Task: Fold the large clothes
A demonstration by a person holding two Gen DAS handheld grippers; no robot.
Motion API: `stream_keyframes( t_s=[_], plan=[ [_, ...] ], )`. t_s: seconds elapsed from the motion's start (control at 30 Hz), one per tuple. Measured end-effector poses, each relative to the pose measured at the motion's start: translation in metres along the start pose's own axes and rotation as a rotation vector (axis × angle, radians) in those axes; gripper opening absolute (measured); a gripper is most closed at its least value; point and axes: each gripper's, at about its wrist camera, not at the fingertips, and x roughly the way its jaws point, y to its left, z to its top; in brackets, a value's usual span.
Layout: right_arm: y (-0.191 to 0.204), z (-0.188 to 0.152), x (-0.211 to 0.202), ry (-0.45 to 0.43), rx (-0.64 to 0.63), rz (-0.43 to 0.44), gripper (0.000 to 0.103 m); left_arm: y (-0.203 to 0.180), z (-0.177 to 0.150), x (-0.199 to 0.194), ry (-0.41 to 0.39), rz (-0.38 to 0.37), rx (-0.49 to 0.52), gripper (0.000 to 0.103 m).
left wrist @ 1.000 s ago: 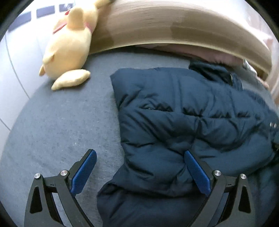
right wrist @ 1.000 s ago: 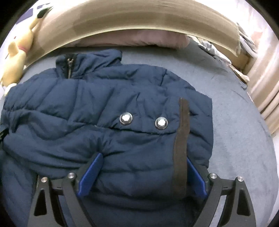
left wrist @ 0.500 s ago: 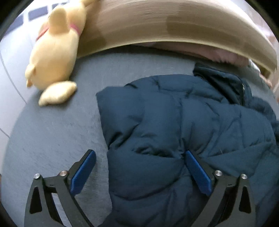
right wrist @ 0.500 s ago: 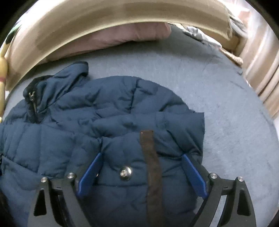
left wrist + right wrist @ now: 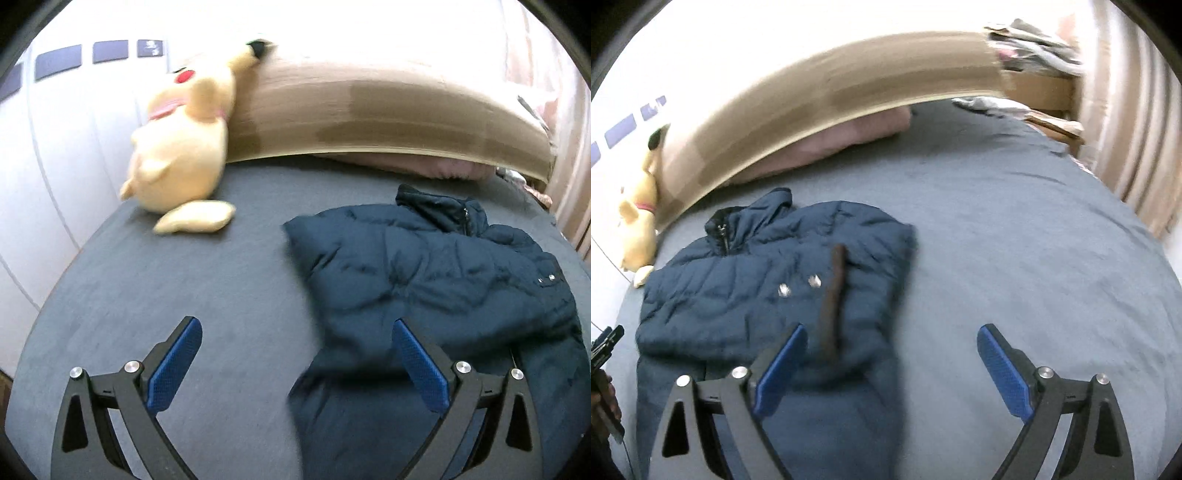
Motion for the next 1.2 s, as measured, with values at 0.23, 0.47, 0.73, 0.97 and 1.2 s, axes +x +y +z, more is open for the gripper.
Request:
stream_keyframes(
  t_s=[0.23, 0.47, 0.73, 0.97, 1.2],
  plan=[
    [0.018, -0.014, -0.019, -0.035, 0.016, 0.024, 0.095, -0.018, -0.016, -0.008, 0.042, -0.007, -0.045, 0.103],
    [0.121, -0.010, 0.036, -0.013, -0.120, 0.031, 0.095, -0.059, -0.019, -0.006, 0.049, -0.022, -0.015, 0.103],
    [0.175, -0.021, 0.083, -0.007, -0.208, -0.039, 0.095, -0.111, 0.008, 0.033, 0.045, -0.008, 0.054, 0.103],
    [0.180, -0.028, 0.111, 0.038, -0.250, -0.095, 0.099, -0.127, -0.005, 0.074, 0.097, 0.063, 0.158, 0.103],
    [0.167, -0.024, 0.076, 0.023, -0.196, -0.019, 0.101, -0.109, -0.005, 0.045, 0.100, 0.011, 0.123, 0.103]
  ],
)
